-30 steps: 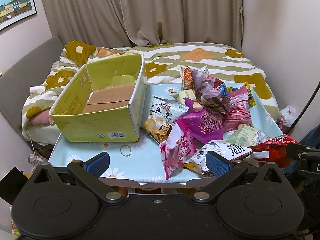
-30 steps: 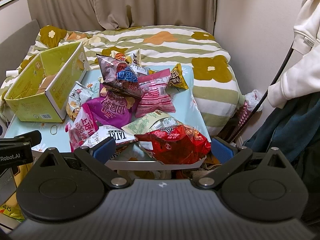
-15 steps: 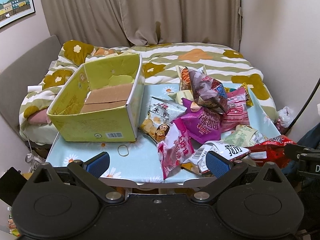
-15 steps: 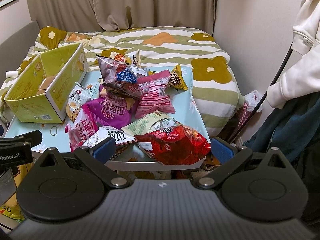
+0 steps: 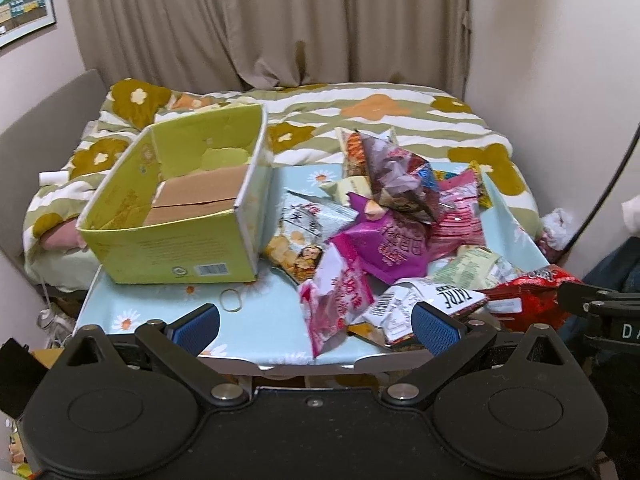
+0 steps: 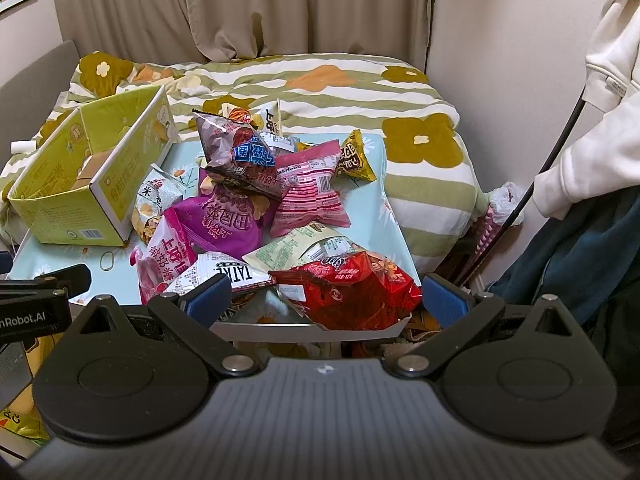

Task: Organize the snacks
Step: 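Grasp the white TATRE bag with left tool while right tool grasps red chip bag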

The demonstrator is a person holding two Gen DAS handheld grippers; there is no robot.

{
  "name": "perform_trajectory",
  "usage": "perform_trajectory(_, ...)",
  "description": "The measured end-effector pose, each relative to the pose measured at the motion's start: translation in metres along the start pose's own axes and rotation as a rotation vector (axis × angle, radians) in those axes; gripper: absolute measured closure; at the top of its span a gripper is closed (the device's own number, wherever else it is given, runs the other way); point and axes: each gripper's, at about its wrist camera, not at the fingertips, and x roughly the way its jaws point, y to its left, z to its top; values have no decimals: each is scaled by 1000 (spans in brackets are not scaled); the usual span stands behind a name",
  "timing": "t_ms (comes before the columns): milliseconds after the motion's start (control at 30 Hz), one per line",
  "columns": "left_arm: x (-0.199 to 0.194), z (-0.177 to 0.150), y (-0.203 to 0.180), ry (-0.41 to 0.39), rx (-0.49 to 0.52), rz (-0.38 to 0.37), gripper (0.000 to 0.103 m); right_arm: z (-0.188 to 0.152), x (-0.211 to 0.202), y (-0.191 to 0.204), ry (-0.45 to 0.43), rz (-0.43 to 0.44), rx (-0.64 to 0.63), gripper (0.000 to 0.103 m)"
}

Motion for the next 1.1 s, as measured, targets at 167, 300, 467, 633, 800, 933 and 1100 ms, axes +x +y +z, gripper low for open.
perform_trajectory(167,10,4,-8,-11,39,-75,0,1,3,-5,13,-18,11,0)
perform_trajectory(300,29,5,-22,-6,124,-128,0,2,12,-12,28,-41,10,0)
perform_trajectory(467,60,-2,-41,9,265,-217,0,0,34,-26,48,-39,-17,0)
perform_trajectory(633,97,-9,-53,37,375,-255,0,-2,63,-33,87,-8,-48,0)
perform_trajectory(800,122,-11,-64,53,444,-275,0,-3,92,-33,70,71,-133,0)
perform_trajectory(933,138,-14,-74,64,500,-287,0,0,115,-33,105,147,-170,0)
perform_trajectory(1100,153,-15,-81,86,512,-296,11,-2,130,-32,122,173,-213,0)
